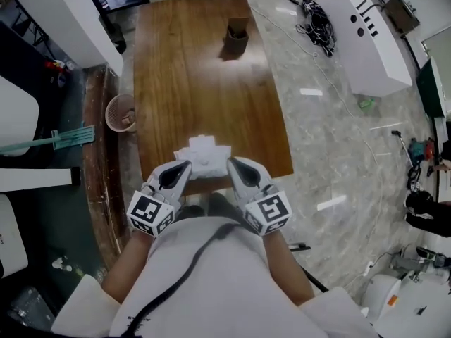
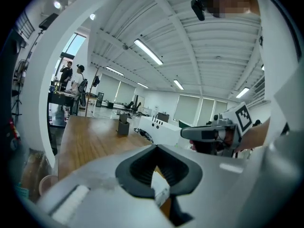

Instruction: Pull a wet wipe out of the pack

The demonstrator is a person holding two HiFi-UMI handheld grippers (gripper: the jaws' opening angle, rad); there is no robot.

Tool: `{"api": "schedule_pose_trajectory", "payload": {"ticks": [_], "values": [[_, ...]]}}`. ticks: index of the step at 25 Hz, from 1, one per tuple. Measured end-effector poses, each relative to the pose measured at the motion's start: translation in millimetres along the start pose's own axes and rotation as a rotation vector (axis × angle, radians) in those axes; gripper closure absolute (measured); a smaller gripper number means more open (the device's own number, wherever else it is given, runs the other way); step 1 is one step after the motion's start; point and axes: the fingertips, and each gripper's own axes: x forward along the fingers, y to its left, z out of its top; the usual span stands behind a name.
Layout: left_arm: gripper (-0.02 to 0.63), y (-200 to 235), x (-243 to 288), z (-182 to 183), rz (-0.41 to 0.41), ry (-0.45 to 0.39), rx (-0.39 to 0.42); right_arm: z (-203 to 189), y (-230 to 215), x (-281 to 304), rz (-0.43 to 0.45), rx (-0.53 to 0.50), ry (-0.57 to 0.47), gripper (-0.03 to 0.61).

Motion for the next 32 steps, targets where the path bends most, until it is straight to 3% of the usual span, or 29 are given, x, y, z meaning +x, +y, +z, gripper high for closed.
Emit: {"api": "schedule_pose_trajectory", "payload": {"ticks": [5, 12, 23, 32], "values": [[0.607, 1.3, 16.3, -34.4, 0.042, 0.089, -0.01, -34.9, -4.2, 18.0, 0.079, -0.067, 0.105, 0.569], [0.594, 7.5, 24.4, -53.9, 0.121, 0.119, -0.023, -63.9, 0.7, 42.5, 0.212, -0.122, 0.206, 0.569], [0.594, 14.6, 18.6, -71.2, 0.24, 0.136, -0.076, -132.7, 3.5, 70.3, 0.388, -0.242, 0.429, 0.495], [0.607, 20.5, 12.7, -73.8, 0.304, 0.112, -0.129, -159.4, 4.1, 83.2, 0.441, -0.283, 0.523, 0.457]]}}
